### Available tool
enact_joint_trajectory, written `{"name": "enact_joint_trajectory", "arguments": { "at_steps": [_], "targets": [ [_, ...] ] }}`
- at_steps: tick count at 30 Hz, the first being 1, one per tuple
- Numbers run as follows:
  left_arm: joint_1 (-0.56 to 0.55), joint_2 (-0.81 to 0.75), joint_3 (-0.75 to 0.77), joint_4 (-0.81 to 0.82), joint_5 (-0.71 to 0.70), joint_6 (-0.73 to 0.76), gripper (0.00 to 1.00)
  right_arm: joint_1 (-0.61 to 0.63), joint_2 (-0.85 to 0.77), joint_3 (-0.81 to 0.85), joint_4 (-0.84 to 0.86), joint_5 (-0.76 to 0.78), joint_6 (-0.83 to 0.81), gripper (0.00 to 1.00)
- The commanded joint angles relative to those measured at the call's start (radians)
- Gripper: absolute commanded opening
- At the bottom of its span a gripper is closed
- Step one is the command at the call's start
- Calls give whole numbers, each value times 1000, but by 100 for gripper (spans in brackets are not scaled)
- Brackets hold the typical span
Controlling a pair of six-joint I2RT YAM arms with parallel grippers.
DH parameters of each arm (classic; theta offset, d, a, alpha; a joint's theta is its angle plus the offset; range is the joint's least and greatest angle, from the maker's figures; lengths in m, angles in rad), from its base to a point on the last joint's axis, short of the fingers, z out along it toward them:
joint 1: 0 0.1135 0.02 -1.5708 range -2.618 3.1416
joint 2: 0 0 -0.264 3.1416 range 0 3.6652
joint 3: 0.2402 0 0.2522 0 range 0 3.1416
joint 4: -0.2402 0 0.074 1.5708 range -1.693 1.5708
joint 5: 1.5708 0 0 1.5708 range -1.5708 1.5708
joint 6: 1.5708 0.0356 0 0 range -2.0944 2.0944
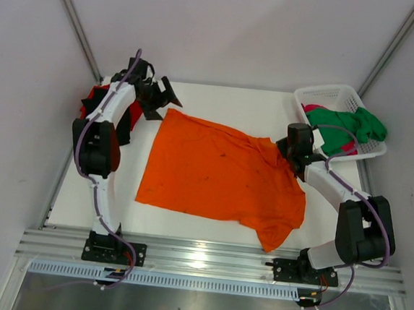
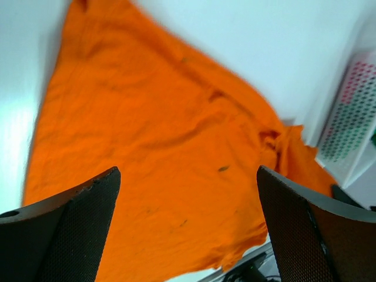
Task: Fold and stack the t-shirts
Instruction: Grap the side of the flattened tshirt furthest away from the robot with both arms
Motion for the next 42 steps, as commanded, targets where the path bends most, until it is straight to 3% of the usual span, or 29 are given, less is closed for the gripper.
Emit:
{"name": "enact_joint_trajectory", "arguments": {
  "at_steps": [1,7,10,14,20,29,42],
  "targets": [
    [-10,60,168,-12,44,-49,100,-2,-35,0,47,-11,-19,0],
    [-16,45,132,220,56,-27,99,-2,-55,-28,51,-15,-11,0],
    [-17,101,295,87,38,70,99,-4,-74,-33,40,-6,-17,0],
    [-14,192,456,-81,-88,127,99,-5,-86,-30,33,-1,-26,0],
    [9,210,368,-43,-74,-41,100,-5,-86,-17,24,-3,-23,0],
    [18,282,411,-146,-73,-118,99,-5,-127,-26,2,12,-25,0],
    [18,256,322,-132,-203,-416,99,-4,-180,-26,-35,23,-29,0]
  ]
}}
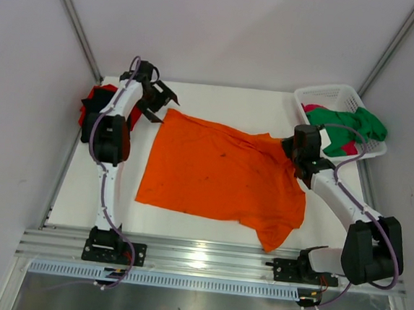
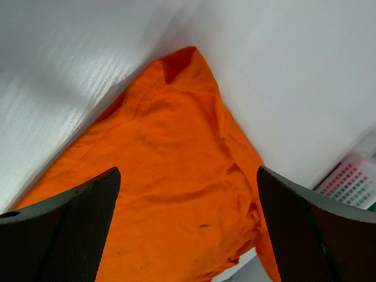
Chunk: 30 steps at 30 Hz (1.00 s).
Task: Fold and stack the t-shirts
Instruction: Grap the side of the flattened tshirt furthest away from the robot with both arms
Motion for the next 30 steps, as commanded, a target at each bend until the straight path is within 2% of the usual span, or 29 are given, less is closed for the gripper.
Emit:
{"name": "enact_joint_trajectory", "arguments": {
  "at_steps": [1,5,10,20,30],
  "targets": [
    [6,-62,-9,2,-82,-172,99,-3,-48,7,-10,30,-19,0],
    [1,-116,-109,63,-122,-316,99,-4,-66,23,-19,33,-22,0],
    [-17,-121,-103,105,-162,-438,99,-3,-86,34,-42,42,-27,0],
    [-62,-67,20,105,-228,-472,98,-4,-98,44,-66,50,-34,0],
    [-92,-59,-15,90,-234,-490,97,-3,-92,52,-67,53,-25,0]
  ]
}}
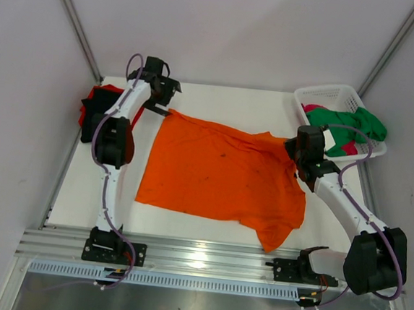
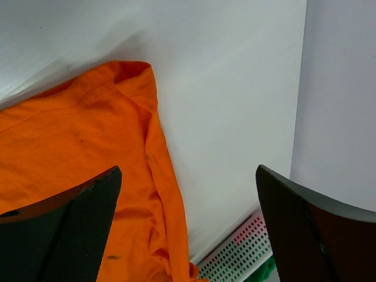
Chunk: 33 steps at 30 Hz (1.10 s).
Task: Fold and stack the t-shirts
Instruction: Grap the side of the flattened tshirt furthest away from the robot with both arms
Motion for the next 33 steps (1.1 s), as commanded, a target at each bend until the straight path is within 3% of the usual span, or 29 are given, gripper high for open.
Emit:
{"name": "enact_joint_trajectory", "arguments": {
  "at_steps": [1,6,10,15,24,31,33],
  "targets": [
    [-17,-18,-6,-5,-18,-17,97,-3,-17,47,4,24,-8,0],
    [-43,-53,-29,-5,-19,48,97,-3,-27,39,5,20,7,0],
    [-67,-96,-43,-15,-31,184,97,-3,-43,23,11,9,10,0],
    [-104,-169,-130,-24,-50,372,97,-3,-56,12,17,1,9,0],
    [-137,-332,-326,-156,-79,560,97,-3,-73,-8,40,-22,22,0],
    [-156,-527,-784,-23,-61,586,97,-3,-89,-22,48,-32,25,0],
    [-158,-557,-842,15,-35,585,97,-4,-90,-25,54,-39,30,0]
  ]
}}
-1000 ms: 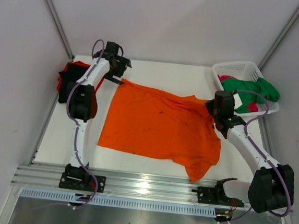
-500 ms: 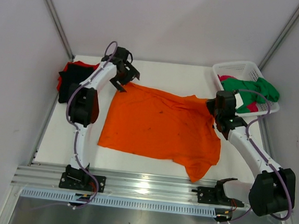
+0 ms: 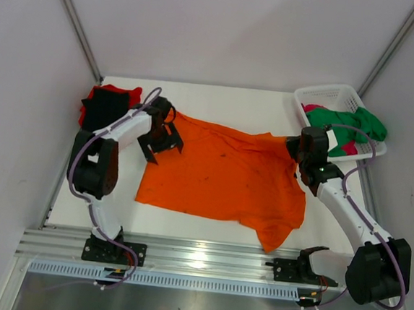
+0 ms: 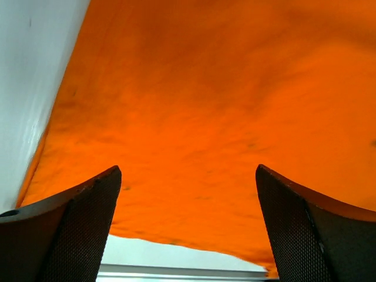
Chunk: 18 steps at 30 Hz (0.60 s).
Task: Fold and stack the t-shirts
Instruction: Grap the side of the flattened tshirt furthest away from the robot with both arms
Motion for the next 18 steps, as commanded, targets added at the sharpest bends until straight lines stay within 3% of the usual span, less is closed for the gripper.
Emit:
{"name": "enact_joint_trajectory", "arguments": {
  "at_steps": [1,5,18],
  "targets": [
    [-15,-71,-144,103,22,30,98,-4,-26,-11,42,-12,9,0],
    [-28,-82,-208,177,22,28,97,-4,-22,-10,54,-20,14,0],
    [-51,-82,-197,185,11,19,98,-3,-63,-10,26,-5,9,0]
  ]
}}
